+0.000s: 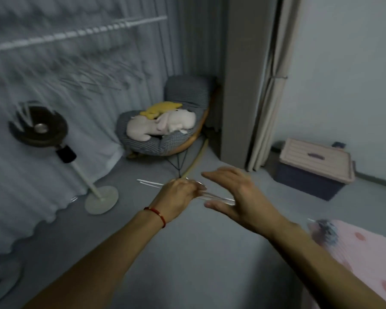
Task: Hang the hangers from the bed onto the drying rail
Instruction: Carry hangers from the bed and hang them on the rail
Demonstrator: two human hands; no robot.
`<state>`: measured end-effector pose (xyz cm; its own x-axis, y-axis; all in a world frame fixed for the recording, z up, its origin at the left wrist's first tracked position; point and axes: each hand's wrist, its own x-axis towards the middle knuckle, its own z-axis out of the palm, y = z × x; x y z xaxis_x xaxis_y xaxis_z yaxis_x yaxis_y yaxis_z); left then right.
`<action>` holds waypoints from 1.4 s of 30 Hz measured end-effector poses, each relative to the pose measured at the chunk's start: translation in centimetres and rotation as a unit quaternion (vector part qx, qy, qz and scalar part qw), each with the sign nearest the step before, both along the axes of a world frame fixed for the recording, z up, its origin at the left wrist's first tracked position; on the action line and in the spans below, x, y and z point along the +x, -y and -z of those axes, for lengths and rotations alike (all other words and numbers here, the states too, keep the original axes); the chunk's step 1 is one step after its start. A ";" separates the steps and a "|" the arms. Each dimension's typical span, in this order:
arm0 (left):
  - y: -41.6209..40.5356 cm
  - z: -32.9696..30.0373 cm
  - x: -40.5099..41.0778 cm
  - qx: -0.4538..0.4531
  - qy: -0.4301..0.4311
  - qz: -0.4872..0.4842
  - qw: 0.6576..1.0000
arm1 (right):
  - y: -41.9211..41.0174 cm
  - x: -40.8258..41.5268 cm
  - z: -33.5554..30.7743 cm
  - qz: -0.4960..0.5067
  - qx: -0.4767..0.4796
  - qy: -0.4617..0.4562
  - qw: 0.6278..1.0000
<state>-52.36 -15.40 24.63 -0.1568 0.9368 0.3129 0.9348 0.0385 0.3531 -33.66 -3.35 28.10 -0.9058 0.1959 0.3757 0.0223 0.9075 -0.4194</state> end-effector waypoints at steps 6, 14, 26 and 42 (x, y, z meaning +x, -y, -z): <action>7.5 -0.8 -8.0 0.047 -0.042 -0.095 0.993 | 6.3 -13.4 -3.3 -0.143 0.051 -0.030 0.988; 16.5 0.3 -17.6 0.051 0.049 -0.146 0.987 | 11.5 -24.6 -3.2 -0.203 -0.037 0.029 0.978; 24.9 -0.7 -31.9 0.075 0.312 -0.299 0.898 | 10.6 -37.4 3.3 -0.209 -0.386 0.439 0.784; 36.8 -18.8 -45.8 0.177 -0.212 -0.561 0.781 | 22.6 -54.6 -11.3 -0.226 -0.469 0.369 0.770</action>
